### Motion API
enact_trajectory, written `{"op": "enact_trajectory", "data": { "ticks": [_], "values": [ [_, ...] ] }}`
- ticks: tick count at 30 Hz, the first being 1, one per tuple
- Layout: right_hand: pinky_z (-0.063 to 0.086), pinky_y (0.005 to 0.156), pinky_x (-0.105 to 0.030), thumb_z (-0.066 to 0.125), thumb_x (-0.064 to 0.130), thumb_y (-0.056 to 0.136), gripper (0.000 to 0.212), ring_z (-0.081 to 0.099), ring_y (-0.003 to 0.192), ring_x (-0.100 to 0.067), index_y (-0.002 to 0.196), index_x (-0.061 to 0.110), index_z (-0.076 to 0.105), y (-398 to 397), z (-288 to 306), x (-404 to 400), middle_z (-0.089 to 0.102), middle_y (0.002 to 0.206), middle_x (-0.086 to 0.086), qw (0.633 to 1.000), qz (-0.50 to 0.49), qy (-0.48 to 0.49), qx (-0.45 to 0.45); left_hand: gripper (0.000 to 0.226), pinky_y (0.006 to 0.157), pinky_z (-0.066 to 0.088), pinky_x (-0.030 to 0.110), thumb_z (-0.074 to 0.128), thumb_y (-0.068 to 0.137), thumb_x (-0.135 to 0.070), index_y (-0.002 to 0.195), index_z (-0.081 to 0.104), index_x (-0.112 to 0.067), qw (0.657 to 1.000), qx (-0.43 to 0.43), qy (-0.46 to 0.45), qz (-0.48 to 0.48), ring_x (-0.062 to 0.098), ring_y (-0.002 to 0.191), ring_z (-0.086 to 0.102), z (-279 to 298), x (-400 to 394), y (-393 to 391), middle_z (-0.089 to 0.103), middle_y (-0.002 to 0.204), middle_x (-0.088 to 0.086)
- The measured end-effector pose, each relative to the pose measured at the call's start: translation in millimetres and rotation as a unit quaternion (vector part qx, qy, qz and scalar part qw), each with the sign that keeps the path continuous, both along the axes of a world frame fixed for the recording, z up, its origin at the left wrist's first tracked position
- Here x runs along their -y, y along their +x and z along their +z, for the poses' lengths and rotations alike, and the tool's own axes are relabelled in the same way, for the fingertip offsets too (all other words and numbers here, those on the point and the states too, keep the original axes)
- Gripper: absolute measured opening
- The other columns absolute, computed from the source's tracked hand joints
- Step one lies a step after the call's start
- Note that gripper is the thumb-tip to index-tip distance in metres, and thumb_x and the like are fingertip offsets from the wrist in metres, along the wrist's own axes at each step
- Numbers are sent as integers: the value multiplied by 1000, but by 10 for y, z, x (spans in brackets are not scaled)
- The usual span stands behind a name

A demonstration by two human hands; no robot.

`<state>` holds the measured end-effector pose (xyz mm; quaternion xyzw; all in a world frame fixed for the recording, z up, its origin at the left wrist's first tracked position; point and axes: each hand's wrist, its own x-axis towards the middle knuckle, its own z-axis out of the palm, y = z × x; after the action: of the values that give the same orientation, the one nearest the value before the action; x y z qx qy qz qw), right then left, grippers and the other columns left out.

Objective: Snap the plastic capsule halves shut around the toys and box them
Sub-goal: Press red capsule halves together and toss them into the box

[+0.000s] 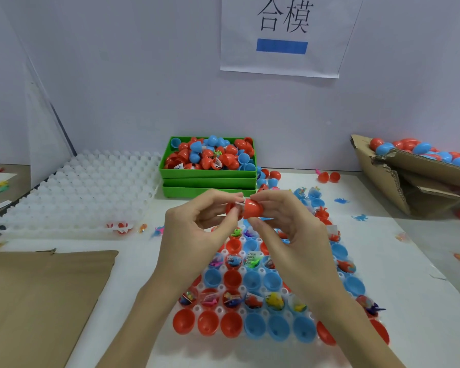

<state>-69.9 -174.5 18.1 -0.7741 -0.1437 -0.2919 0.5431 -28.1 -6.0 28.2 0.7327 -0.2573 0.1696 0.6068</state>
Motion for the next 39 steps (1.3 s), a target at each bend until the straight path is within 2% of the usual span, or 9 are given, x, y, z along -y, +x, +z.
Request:
{"op": "enact_trajectory", "data": {
  "ticks": [4,9,15,19,23,26,28,33,39],
  "values": [
    [59,89,-24,74,17,92,28,72,107,-11,120,19,68,9,-5,-4,73,108,16,1000,1,-2,-3,15,82,62,21,75,91,2,100,80,-8,1000,-19,-19,-13,7,100,77,-22,-14,15,81,106,-7],
    [58,89,-21,74,10,94,30,72,107,-7,122,21,69,5,-23,-2,74,109,18,1000,1,-8,-2,15,77,61,19,72,96,-8,105,82,-14,1000,5,12,7,7,91,77,-22,-14,-1,80,94,-11],
    [58,88,-22,73,12,95,28,71,108,-8,121,22,70,-1,2,-16,73,110,18,1000,-9,-28,11,16,82,61,20,79,89,-6,103,83,-12,992,-86,-83,-30,12,94,79,7,6,28,82,96,-4],
    [57,88,-20,70,20,95,24,71,107,-5,119,24,70,-23,27,-45,72,112,20,998,-18,-53,30,22,82,61,22,84,84,-9,104,78,-15,987,-105,-117,-14,12,93,78,-6,28,20,82,94,-4],
    [58,88,-21,72,20,94,26,71,104,-5,119,23,71,-9,10,-22,73,108,20,999,-29,-36,19,15,84,61,23,76,94,-10,106,81,-17,995,-67,-70,-31,11,95,77,-24,30,9,81,96,-6],
    [58,90,-23,74,13,94,28,72,105,-9,121,18,70,-2,12,20,74,108,17,1000,-9,4,8,26,92,59,23,71,97,-11,122,77,-15,989,-75,-70,-104,13,111,74,4,-12,13,80,113,-5],
    [58,90,-23,74,12,94,29,73,107,-11,122,19,69,-7,34,34,75,109,15,1000,5,25,6,40,93,57,20,76,90,-8,129,73,-16,988,-70,-62,-125,12,112,74,20,-18,7,79,117,-7],
    [59,91,-24,72,8,94,31,73,109,-14,124,19,69,-24,83,29,76,112,11,997,52,61,-11,44,87,59,19,84,77,-19,119,74,-26,996,-18,-50,-71,8,100,77,44,-32,3,79,108,-15],
    [60,92,-26,73,5,93,34,74,109,-14,125,18,72,-37,104,43,77,114,8,995,59,73,-23,39,87,59,19,87,75,-14,112,78,-20,998,32,-42,-42,9,97,77,24,-44,6,80,103,-13]
  ]
}}
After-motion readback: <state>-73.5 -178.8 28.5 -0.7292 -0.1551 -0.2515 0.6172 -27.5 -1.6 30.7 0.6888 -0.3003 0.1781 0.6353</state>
